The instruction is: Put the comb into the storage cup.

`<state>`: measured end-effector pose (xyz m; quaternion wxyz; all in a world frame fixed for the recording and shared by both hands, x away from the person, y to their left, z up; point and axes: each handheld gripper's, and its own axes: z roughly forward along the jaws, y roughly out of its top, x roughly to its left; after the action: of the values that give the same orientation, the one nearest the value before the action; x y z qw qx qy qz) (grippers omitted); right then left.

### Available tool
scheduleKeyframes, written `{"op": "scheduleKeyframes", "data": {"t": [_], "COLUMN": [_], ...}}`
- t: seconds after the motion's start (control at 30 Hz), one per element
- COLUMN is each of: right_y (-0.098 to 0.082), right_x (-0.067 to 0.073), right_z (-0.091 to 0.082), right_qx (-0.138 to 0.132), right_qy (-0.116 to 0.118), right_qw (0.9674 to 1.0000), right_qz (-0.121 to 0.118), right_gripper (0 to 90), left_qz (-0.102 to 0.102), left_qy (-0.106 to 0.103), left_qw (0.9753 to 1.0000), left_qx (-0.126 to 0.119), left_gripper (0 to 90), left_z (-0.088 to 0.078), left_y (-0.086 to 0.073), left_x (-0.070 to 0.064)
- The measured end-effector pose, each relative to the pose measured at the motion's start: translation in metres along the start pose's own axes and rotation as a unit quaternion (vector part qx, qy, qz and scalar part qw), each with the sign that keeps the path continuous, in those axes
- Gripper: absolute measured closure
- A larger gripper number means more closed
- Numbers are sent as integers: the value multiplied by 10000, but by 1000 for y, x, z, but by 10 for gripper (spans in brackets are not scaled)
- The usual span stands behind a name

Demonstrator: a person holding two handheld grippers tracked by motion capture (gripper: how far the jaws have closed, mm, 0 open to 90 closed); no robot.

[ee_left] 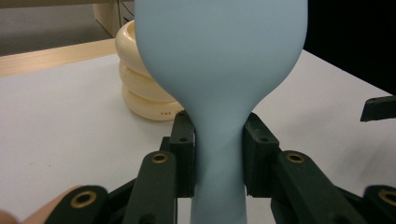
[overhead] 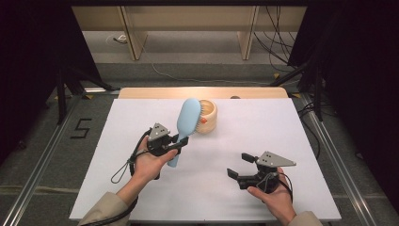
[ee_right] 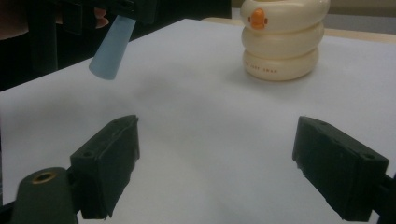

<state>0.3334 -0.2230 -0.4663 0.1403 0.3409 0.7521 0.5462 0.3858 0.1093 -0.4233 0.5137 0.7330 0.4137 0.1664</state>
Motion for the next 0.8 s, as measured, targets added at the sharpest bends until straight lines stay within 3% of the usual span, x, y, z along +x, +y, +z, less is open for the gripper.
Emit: {"op": "scheduleKeyframes", "data": {"t": [0.1,0.8], "right_y": [0,6], "right_x": [1,15], "right_z": [5,25], "right_qx": [-23,-38], "right_qy": [57,-26], "right_qw": [9999,10000], "right_qz": [92,45], "right_gripper": [161,160], "left_qz": [33,51], "left_qy": [-42,-23], "left_qw": [10000,10000], "left_qx": [23,-65], "left_gripper": [692,693], "left_z": [2,7], "left_y": [-1,-4], "left_x": [-4,-10]}}
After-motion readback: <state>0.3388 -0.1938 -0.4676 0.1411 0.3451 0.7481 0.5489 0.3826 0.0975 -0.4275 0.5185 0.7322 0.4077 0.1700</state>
